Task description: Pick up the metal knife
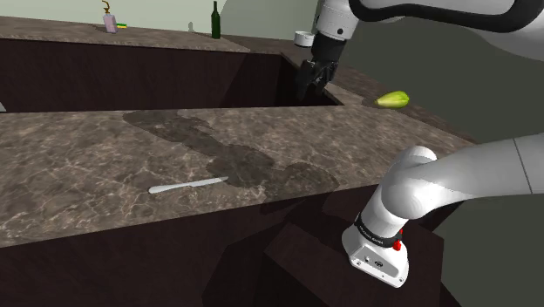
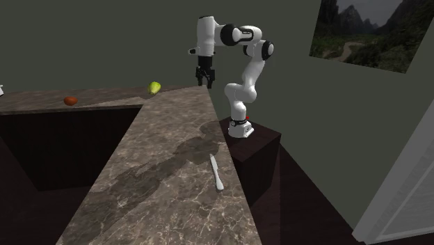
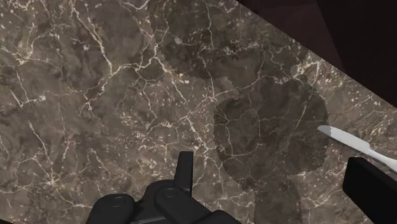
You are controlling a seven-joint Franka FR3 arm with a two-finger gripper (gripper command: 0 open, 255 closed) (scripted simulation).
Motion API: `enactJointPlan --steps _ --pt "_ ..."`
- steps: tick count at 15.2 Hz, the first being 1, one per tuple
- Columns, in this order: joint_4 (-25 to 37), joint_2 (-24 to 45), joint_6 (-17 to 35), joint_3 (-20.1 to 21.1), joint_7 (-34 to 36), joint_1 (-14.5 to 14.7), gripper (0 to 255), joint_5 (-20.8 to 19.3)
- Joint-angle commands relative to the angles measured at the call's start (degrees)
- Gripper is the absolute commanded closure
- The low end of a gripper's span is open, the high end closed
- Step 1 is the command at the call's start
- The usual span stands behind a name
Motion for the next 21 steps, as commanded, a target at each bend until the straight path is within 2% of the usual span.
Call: enactJointPlan --steps 1,11,21 --pt "0.0 0.0 0.0 0.0 0.0 0.0 0 0.0" --pt "3.5 18.6 13.5 2.0 -12.1 6.9 0 0.2" --pt "10.8 37.0 22.7 5.8 -22.8 12.4 0 -0.7"
